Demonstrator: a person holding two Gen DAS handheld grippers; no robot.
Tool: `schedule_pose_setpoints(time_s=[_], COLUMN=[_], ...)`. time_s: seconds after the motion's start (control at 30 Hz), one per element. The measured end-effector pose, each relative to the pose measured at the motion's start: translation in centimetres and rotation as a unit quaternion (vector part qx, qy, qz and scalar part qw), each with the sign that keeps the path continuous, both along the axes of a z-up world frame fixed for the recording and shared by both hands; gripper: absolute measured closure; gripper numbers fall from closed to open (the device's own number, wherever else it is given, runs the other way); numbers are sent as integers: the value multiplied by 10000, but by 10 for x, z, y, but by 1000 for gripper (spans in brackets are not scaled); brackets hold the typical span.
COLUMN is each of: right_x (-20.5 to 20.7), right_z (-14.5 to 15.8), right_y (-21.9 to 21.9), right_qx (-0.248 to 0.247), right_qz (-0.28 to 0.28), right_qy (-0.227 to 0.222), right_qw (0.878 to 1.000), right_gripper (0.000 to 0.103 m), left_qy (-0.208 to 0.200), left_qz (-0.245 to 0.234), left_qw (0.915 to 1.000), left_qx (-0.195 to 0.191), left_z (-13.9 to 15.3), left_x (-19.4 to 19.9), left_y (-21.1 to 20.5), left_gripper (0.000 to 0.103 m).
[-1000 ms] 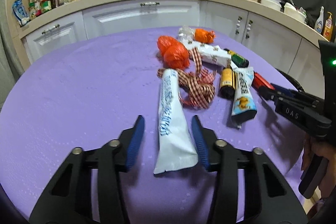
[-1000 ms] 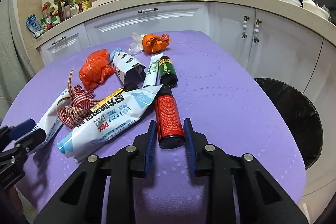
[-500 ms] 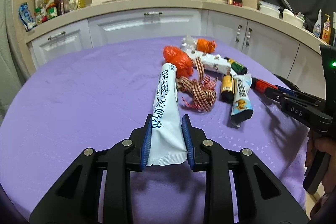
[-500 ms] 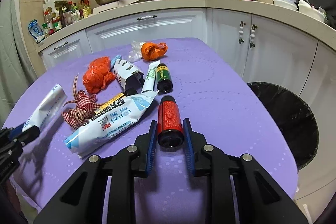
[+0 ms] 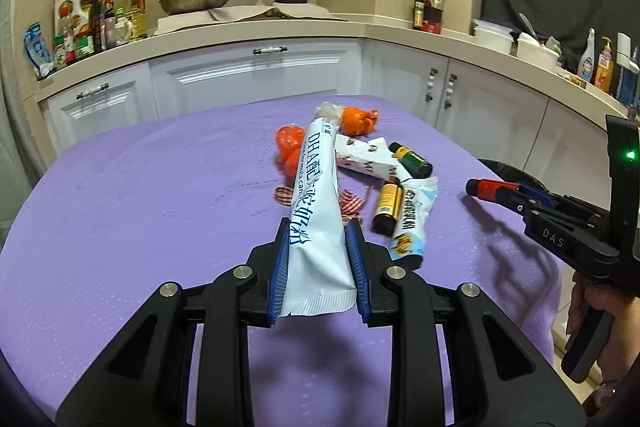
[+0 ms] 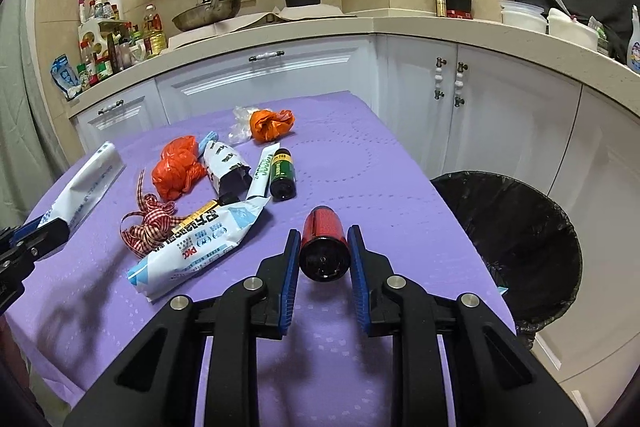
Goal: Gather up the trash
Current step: 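Grasp the white toothpaste tube with the left tool while the right tool grasps the red cylinder, then carry both items over the bin and open both tools to drop them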
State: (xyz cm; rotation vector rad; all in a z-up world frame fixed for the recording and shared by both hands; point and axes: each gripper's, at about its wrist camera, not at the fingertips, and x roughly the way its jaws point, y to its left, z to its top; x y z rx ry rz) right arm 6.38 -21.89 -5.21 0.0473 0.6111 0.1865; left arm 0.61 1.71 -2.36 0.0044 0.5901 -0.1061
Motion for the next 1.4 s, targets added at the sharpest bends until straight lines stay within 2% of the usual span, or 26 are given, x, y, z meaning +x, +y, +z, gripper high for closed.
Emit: schedule_pose_setpoints(time_s=[0.5, 0.67, 0.73, 0.77, 0.87, 1.1, 1.4], right_x=[10, 17, 20, 20, 19, 12, 8], right_z=[-23, -25, -27, -27, -26, -10, 11], right_y=[9, 12, 13, 13, 12, -10, -82], right_qx=[7, -32, -21, -25, -38, -21, -68], right_qz=[197, 179, 230, 233, 208, -29, -873], right_qy=[418, 476, 539, 526, 479, 244, -49], right_qw=[9989, 9987, 9983, 9983, 9986, 9997, 9961], right_gripper=[78, 74, 74, 78, 78, 78, 78], left_qy=[136, 177, 193, 202, 209, 98, 84], left_qz=[242, 279, 291, 290, 259, -93, -946], left_qw=[9996, 9995, 9994, 9994, 9994, 9999, 9955], left_qx=[33, -1, 0, 1, -22, -25, -83], left_z=[-10, -12, -12, -13, -12, -2, 7], left_x=[1, 2, 2, 3, 6, 14, 44], left_y=[12, 16, 15, 14, 12, -15, -97], left_gripper=[76, 76, 76, 76, 76, 76, 76])
